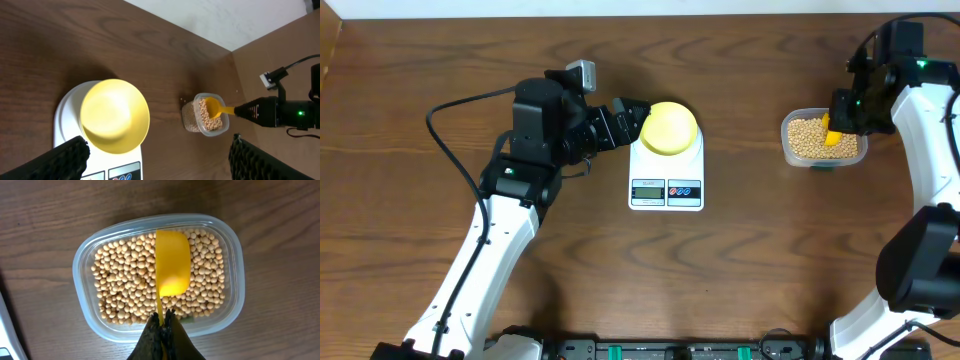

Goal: Scoop item into bowl and weigh 50g on scale
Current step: 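Lower the scoop into the soybeans with the right gripper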

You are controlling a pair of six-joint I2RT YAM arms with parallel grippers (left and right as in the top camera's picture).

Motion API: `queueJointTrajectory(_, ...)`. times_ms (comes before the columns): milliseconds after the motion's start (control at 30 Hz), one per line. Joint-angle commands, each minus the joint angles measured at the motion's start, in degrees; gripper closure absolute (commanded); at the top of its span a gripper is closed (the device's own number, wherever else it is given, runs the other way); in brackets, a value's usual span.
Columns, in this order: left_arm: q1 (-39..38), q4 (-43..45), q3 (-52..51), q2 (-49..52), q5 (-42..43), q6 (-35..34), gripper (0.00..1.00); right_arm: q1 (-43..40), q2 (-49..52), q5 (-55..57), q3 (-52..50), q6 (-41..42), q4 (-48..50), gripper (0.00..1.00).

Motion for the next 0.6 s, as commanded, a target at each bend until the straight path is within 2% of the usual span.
queueJointTrajectory(0, -0.1, 0.0, -0.1, -0.2, -0.2, 1.2, 0.10, -0.2, 2.3, 1.5, 0.2, -1.4, 0.7, 0.99)
queueJointTrajectory(567, -0.1, -0.6, -0.1, 0.1, -0.2, 1.2, 0.10, -0.2, 2.3, 5.1, 0.1, -3.3, 0.7, 0.98)
